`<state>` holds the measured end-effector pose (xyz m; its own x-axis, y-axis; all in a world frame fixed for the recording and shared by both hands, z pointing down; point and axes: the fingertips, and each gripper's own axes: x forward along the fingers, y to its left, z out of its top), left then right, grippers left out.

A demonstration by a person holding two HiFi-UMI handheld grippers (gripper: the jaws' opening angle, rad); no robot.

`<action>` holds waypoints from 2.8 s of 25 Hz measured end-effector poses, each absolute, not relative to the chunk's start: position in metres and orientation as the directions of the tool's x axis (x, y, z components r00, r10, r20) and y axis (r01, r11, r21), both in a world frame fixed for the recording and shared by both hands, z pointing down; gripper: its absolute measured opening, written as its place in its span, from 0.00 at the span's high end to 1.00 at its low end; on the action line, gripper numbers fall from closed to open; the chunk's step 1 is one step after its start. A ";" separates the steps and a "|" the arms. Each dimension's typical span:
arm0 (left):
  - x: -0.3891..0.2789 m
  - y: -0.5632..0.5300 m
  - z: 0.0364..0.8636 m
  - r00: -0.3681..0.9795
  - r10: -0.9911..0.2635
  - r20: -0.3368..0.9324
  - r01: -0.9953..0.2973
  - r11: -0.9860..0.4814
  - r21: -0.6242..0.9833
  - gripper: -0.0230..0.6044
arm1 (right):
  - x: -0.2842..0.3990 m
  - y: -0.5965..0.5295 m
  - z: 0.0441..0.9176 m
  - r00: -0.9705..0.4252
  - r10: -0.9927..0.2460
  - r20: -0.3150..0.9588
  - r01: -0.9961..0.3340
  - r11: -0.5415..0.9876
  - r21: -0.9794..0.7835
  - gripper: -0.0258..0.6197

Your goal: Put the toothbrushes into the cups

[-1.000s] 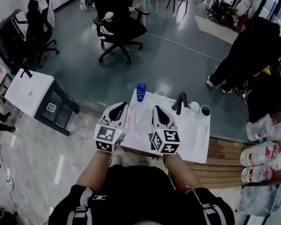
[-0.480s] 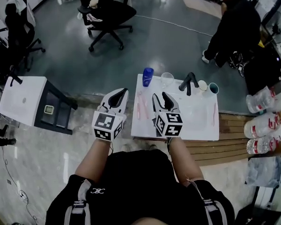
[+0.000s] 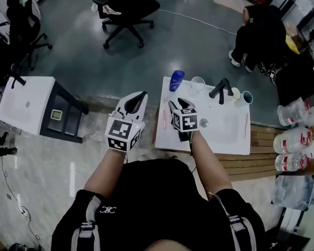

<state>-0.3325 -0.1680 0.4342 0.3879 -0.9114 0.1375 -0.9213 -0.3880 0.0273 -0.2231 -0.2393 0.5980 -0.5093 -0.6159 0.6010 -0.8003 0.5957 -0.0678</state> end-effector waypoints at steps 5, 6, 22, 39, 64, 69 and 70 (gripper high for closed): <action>-0.350 -0.173 0.436 0.366 -0.919 0.144 -0.930 -0.366 0.033 0.94 | -0.234 -0.254 0.646 -0.453 -0.509 0.731 -0.791 0.609 -0.066 0.72; -0.352 -0.173 0.437 0.364 -0.920 0.144 -0.931 -0.363 0.034 0.94 | -0.234 -0.257 0.654 -0.443 -0.491 0.750 -0.794 0.603 -0.074 0.72; -0.359 -0.175 0.445 0.358 -0.916 0.181 -0.933 -0.359 0.026 0.94 | -0.224 -0.265 0.723 -0.315 -0.347 0.883 -0.813 0.579 -0.063 0.77; -0.341 -0.164 0.442 0.403 -0.899 0.170 -0.914 -0.404 0.030 0.94 | -0.206 -0.254 0.644 -0.451 -0.542 0.708 -0.851 0.501 -0.159 0.87; -0.251 -0.183 0.438 0.502 -0.848 0.167 -0.863 -0.503 0.042 0.94 | -0.090 -0.267 0.429 -0.434 -0.897 0.077 -0.892 0.417 -0.175 0.88; -0.242 -0.193 0.436 0.478 -0.862 0.166 -0.877 -0.478 0.046 0.94 | -0.071 -0.296 0.429 -0.405 -0.914 0.027 -0.903 0.395 -0.170 0.88; -0.241 -0.195 0.436 0.472 -0.866 0.167 -0.881 -0.471 0.046 0.94 | -0.069 -0.303 0.430 -0.399 -0.916 0.024 -0.905 0.390 -0.168 0.88</action>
<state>-0.2408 -0.1950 0.4362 0.4717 -0.8657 0.1674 -0.8809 -0.4711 0.0456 -0.0690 -0.3031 0.4303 -0.3993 -0.9165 0.0235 -0.9053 0.3901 -0.1681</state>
